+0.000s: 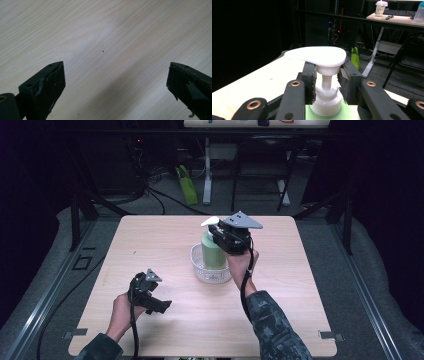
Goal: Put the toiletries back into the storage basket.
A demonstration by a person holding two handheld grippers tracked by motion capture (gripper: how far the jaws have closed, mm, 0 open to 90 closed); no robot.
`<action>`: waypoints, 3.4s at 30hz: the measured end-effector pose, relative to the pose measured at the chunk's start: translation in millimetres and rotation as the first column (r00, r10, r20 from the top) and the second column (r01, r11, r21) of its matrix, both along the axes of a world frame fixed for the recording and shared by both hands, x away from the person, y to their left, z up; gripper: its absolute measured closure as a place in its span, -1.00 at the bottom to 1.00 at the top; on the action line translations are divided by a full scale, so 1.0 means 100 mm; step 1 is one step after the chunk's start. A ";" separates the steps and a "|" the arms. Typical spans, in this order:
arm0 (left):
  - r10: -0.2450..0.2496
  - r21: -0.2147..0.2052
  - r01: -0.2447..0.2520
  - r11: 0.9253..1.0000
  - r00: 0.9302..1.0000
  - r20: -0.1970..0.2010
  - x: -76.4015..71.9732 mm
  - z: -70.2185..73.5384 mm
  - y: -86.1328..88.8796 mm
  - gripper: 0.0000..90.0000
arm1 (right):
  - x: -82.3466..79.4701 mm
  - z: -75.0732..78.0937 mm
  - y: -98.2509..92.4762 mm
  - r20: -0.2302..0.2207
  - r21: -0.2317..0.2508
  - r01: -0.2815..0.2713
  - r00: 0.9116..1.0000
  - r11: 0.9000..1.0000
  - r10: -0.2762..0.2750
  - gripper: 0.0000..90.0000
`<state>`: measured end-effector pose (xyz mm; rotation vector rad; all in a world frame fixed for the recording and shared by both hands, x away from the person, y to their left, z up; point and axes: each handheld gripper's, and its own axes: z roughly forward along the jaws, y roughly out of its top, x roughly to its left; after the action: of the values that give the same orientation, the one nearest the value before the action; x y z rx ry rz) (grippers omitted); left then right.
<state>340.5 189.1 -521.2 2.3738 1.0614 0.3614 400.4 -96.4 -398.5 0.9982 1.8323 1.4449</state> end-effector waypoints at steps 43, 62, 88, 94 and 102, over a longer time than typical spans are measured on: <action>-0.001 0.010 0.001 1.000 1.000 0.000 -0.01 -0.01 -0.02 -0.96 | -0.15 -0.18 -0.05 -0.003 0.009 -0.006 1.000 1.000 0.006 0.49; -0.008 0.015 0.008 1.000 1.000 -0.004 0.00 -0.01 -0.04 -0.96 | -0.26 -0.06 -0.15 -0.106 -0.047 -0.055 0.993 0.997 0.050 0.05; -0.014 0.028 0.014 1.000 1.000 -0.007 -0.02 -0.03 -0.06 -0.96 | -0.80 -0.30 -1.08 -0.350 -0.159 -0.022 0.936 0.987 -0.035 -0.70; -0.010 0.035 0.010 0.999 1.000 -0.012 -0.01 -0.05 -0.06 -0.96 | -0.97 -0.56 -1.29 -0.434 -0.211 -0.025 0.898 0.977 -0.071 -0.84; -0.025 0.036 0.026 0.999 0.999 -0.026 -0.01 -0.07 -0.11 -0.96 | -1.01 -1.03 -1.48 -0.545 -0.294 -0.041 0.828 0.955 -0.132 -1.00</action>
<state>340.0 178.3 -528.6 2.4278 1.0430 0.3450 299.3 -244.9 -501.9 1.3978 2.3275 0.8474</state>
